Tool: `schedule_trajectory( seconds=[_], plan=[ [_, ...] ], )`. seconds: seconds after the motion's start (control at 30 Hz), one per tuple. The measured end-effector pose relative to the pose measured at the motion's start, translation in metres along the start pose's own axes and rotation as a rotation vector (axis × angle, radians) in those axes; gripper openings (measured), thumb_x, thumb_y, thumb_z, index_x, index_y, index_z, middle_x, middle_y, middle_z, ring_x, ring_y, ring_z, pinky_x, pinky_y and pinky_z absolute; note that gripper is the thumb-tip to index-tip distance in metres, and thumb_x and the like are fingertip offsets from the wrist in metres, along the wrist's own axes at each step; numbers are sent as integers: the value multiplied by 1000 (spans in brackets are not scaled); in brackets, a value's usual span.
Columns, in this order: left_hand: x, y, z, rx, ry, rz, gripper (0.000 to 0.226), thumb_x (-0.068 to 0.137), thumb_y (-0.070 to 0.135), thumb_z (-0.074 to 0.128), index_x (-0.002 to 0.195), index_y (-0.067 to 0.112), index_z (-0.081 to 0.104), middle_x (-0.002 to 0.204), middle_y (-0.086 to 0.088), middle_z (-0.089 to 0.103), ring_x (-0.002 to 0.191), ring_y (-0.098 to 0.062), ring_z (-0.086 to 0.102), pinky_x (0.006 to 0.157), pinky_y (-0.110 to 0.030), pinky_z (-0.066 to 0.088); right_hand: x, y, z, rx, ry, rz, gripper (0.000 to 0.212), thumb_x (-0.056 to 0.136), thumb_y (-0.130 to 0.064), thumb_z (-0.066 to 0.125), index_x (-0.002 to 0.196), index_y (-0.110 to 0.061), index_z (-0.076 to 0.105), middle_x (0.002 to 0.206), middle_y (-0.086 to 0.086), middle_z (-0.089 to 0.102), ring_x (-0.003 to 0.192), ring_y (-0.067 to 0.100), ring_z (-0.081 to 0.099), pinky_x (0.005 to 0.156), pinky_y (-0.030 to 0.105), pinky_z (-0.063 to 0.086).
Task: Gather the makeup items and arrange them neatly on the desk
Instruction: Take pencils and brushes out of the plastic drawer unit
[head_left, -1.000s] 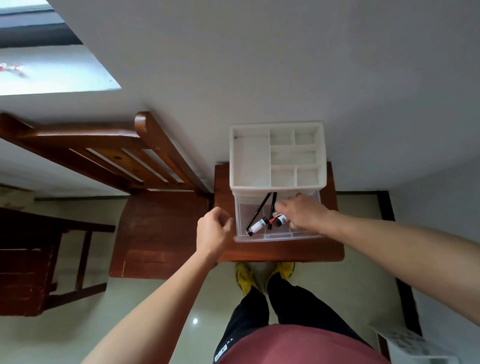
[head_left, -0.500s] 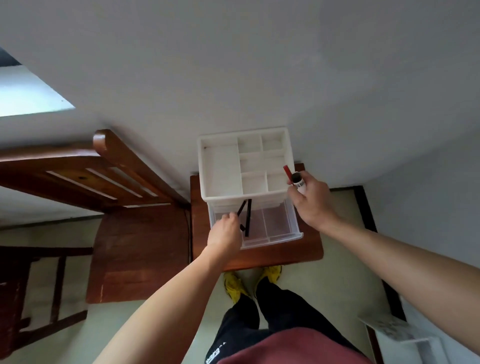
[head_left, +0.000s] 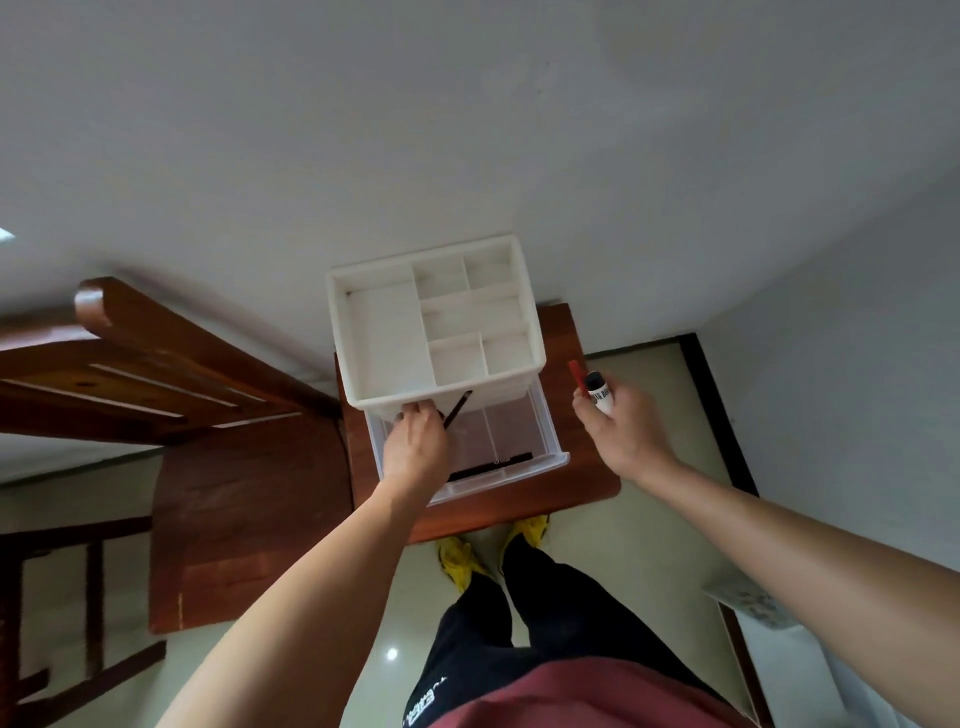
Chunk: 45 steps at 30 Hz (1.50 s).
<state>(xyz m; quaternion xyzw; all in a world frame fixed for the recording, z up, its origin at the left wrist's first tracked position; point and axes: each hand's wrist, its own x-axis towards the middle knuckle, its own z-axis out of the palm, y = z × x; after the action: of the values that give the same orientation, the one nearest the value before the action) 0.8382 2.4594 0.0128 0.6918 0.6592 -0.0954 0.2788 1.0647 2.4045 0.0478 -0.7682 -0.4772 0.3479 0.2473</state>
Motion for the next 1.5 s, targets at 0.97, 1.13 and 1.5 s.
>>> schedule_trajectory(
  seconds=[0.97,1.13,1.5],
  plan=[
    [33,17,2,88,-532,254,50,73,13,75,120,9,58,107,-7,64,92,-24,60,79,-34,54,-34,30,20,540,-24,620,6,92,-12,59,88,-10,56,64,4,55,48,15,47,43,28,41],
    [31,14,-11,122,-723,197,47,74,14,74,117,1,60,70,-8,63,54,-18,56,52,-26,45,-42,28,29,622,-13,714,11,91,-10,59,81,-10,53,61,4,53,44,13,46,42,25,40],
    [-11,-21,-62,-272,-250,102,9,84,14,68,79,15,59,58,2,67,36,-7,50,38,-19,39,-56,2,72,1117,8,1069,13,98,-17,54,90,-7,53,75,15,66,57,25,66,48,26,47]
  ],
)
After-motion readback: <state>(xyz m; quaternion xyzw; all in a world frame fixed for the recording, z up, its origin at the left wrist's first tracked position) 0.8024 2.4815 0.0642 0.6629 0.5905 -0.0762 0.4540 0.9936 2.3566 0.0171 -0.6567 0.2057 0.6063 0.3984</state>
